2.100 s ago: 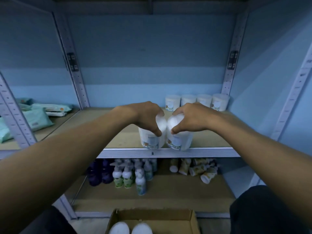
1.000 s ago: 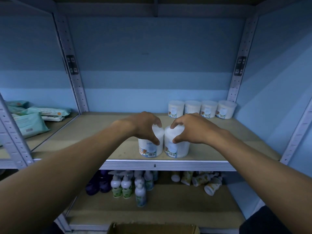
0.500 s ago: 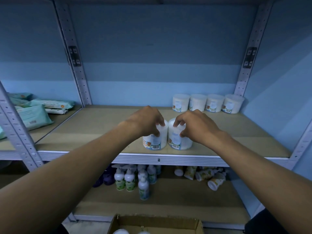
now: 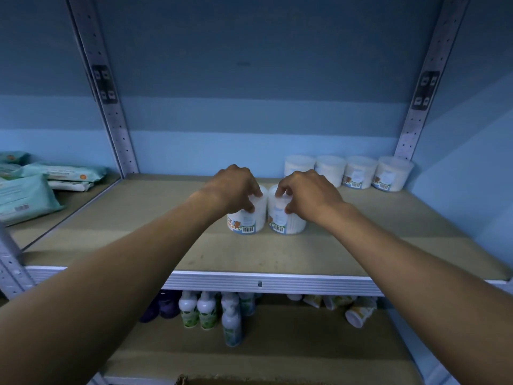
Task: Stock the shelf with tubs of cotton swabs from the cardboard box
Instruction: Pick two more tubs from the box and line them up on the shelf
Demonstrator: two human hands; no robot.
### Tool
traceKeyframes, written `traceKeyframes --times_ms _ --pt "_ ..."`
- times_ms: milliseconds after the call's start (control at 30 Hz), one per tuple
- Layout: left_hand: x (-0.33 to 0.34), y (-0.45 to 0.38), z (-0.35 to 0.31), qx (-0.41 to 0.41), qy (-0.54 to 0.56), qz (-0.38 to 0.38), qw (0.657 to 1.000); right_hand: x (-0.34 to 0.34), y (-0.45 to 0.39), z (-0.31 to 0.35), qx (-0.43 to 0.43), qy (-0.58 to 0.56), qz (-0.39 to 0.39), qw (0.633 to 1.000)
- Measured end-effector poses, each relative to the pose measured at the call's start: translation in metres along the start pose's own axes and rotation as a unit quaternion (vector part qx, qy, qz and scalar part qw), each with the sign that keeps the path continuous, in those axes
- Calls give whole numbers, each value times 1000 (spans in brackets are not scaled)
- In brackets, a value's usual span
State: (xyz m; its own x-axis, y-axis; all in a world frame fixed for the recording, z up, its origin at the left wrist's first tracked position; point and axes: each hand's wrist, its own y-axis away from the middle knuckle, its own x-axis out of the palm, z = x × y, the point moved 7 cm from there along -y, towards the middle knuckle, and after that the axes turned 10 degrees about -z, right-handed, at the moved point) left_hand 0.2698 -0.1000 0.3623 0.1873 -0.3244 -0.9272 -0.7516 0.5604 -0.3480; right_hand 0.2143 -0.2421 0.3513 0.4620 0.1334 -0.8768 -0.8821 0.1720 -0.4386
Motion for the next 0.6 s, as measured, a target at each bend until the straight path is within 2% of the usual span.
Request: traceKeyframes --times_ms 267,600 --pt "16 -45 27 -53 23 -4 998 28 -52 -9 23 -14 10 1000" --pt "33 -98 51 -50 17 -31 998 48 -101 -7 -9 -9 -29 1000"
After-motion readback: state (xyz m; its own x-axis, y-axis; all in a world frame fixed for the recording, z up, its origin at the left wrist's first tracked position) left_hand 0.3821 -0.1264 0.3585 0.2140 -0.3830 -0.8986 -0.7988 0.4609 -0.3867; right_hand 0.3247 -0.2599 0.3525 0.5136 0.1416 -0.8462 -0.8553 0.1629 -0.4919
